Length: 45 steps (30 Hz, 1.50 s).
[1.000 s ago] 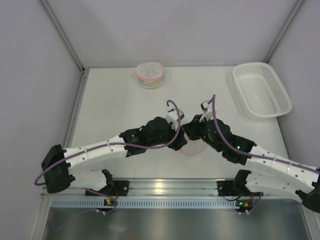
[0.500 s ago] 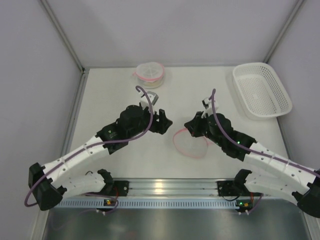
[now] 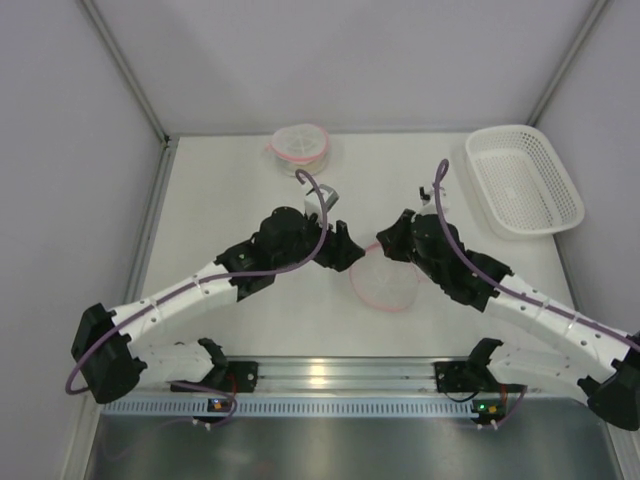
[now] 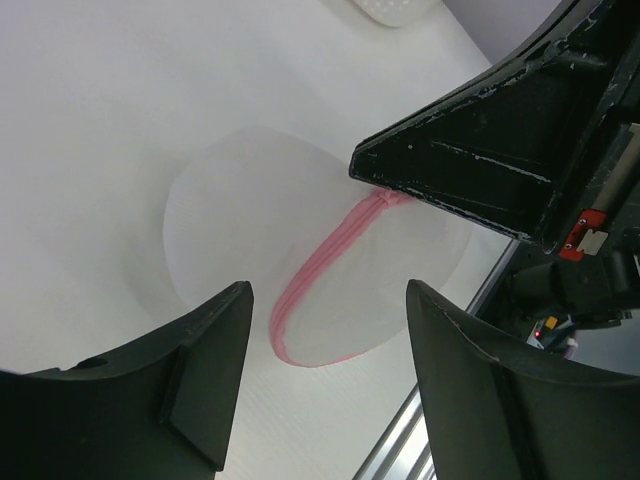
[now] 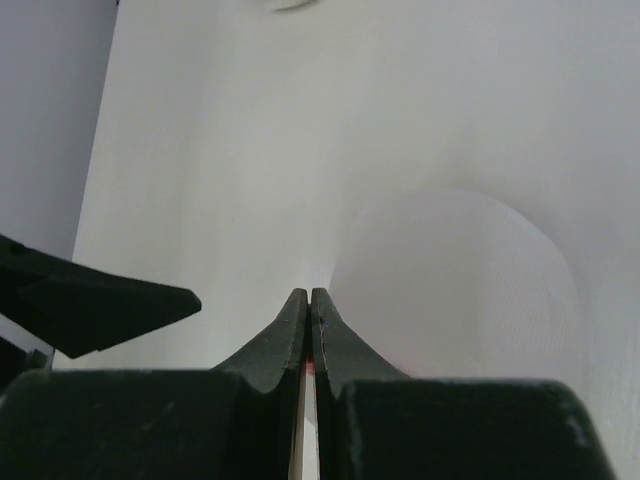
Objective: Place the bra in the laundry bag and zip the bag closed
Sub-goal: Zip the zipper on the laundry bag.
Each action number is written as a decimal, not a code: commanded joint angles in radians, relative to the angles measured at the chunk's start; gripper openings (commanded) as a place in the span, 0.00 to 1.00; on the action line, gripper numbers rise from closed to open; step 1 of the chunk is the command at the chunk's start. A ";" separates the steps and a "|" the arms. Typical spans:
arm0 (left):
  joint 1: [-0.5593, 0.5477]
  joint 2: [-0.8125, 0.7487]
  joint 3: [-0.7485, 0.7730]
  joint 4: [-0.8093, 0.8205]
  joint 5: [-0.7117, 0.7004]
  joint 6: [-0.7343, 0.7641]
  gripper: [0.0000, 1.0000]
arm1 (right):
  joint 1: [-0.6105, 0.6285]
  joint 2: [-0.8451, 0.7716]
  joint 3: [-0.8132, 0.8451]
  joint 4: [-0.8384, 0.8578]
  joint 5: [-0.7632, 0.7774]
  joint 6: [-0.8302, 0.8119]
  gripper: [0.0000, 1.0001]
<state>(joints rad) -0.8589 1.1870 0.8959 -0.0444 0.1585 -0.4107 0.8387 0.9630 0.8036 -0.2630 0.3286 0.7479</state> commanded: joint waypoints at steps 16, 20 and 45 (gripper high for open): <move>-0.150 0.062 0.037 -0.025 -0.301 -0.231 0.69 | -0.010 0.138 0.207 -0.097 0.319 0.288 0.00; -0.137 0.071 -0.009 0.035 -0.405 -0.208 0.68 | -0.012 0.125 0.217 -0.087 0.319 0.277 0.00; 0.141 0.076 -0.087 0.325 0.212 0.280 0.75 | -0.073 0.175 0.232 0.082 0.109 0.018 0.00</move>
<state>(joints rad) -0.7292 1.3449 0.8474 0.1814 0.2687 -0.2523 0.8001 1.1645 0.9672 -0.2684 0.5308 0.8593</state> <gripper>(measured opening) 0.743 0.009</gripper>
